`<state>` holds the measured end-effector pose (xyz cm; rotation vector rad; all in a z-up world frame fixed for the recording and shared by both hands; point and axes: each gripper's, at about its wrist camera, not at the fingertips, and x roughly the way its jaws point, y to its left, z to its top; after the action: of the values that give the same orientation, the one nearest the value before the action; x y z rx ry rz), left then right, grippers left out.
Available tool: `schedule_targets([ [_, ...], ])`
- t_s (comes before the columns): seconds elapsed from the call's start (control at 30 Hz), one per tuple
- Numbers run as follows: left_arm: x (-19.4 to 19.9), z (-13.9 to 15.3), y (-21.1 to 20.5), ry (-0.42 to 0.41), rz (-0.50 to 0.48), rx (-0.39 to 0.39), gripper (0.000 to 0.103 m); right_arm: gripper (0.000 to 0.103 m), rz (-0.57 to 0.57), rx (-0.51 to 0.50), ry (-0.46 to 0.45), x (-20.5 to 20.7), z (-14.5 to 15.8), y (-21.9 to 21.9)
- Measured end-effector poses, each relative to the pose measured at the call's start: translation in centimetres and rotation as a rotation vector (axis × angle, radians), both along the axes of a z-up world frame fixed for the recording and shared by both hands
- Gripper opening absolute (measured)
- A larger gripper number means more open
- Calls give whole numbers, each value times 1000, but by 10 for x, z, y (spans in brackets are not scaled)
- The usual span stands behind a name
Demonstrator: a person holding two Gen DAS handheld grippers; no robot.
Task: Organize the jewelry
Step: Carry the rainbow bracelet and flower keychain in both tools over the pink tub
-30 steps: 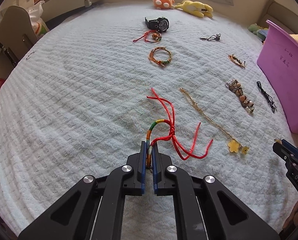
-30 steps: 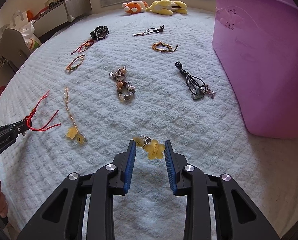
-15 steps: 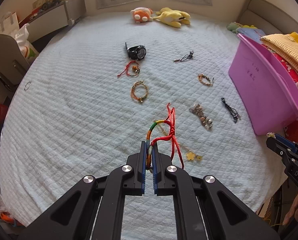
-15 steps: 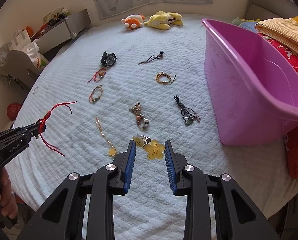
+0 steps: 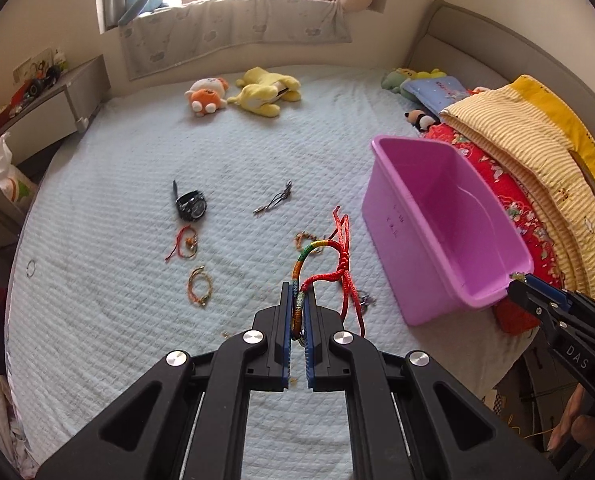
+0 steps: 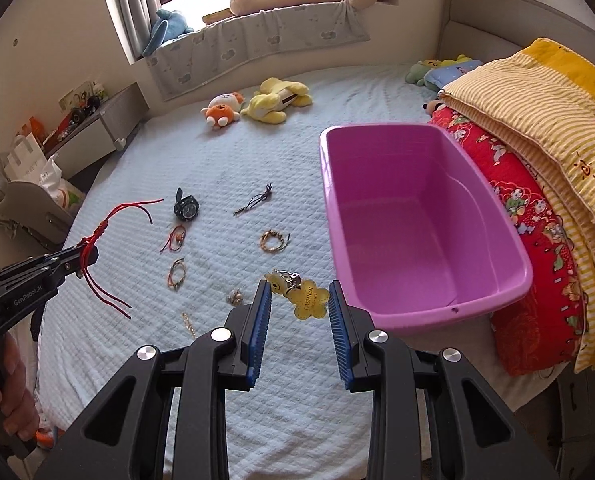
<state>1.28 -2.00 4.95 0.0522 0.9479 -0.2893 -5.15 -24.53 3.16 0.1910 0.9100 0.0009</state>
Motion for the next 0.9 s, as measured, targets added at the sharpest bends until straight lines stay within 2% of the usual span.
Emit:
schedule_targets([
  [0.2, 16, 24, -83, -25, -9, -24, 6, 28, 47, 0, 9, 32, 10, -67],
  [0.3, 26, 23, -126, 17, -1, -44, 6, 28, 87, 0, 22, 53, 10, -102],
  [0.57, 54, -7, -215, 132, 21, -50, 6, 29, 170, 20, 108, 101, -15, -171],
  [0.9, 87, -55, -267, 266, 34, 17, 6, 29, 225, 59, 241, 137, -59, -202],
])
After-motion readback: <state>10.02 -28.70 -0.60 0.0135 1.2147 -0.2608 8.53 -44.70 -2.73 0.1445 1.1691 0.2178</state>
